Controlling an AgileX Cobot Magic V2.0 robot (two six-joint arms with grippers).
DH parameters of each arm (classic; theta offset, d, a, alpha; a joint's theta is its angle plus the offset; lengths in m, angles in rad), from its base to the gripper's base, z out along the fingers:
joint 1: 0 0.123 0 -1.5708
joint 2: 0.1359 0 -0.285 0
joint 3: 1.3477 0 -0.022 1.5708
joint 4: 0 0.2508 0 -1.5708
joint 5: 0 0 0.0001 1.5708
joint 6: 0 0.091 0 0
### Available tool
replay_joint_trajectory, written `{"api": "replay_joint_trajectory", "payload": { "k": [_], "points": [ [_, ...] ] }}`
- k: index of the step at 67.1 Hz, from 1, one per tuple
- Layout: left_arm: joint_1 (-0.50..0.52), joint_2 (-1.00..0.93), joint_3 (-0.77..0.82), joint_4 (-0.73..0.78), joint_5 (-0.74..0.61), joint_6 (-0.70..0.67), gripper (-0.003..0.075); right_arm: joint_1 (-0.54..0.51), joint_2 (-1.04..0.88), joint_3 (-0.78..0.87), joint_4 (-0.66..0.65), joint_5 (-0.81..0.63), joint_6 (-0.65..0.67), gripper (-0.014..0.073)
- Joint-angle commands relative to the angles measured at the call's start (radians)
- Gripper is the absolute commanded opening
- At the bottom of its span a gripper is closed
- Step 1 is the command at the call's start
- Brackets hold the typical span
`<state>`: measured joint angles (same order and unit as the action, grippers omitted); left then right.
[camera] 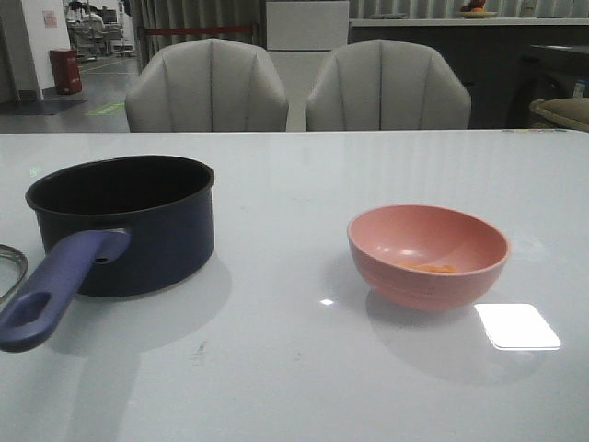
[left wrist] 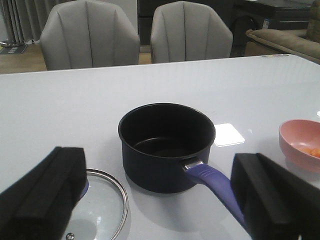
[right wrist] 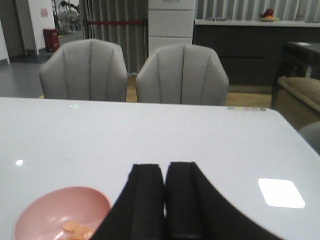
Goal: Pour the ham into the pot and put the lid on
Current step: 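Move the right gripper over the pink bowl of carrot slices, then grasp the pink bowl rim with the right gripper and lift it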
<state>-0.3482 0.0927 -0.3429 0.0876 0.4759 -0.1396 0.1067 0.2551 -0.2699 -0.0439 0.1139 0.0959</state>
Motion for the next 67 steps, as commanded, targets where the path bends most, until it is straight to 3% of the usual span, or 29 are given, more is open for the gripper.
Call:
{"api": "replay_joint_trajectory", "payload": {
  "k": [1, 16, 32, 44, 67],
  "points": [
    [-0.008, 0.009, -0.025, -0.004, -0.086, -0.001, 0.0637, 0.001, 0.066, -0.038, 0.003, -0.054, 0.007, 0.0162],
    [-0.008, 0.009, -0.025, -0.005, -0.086, -0.001, 0.0637, 0.001, 0.206, -0.081, 0.004, 0.001, 0.007, 0.0194],
    [-0.008, 0.009, -0.025, -0.005, -0.086, -0.001, 0.0637, 0.102, 0.510, -0.228, 0.044, 0.080, 0.007, 0.0435],
    [-0.008, 0.009, -0.025, -0.005, -0.086, -0.001, 0.0637, 0.192, 0.795, -0.351, 0.129, 0.100, 0.007, 0.0442],
    [-0.008, 0.008, -0.025, -0.005, -0.086, -0.001, 0.0637, 0.195, 1.223, -0.578, 0.134, 0.124, 0.007, 0.0440]
  ]
}}
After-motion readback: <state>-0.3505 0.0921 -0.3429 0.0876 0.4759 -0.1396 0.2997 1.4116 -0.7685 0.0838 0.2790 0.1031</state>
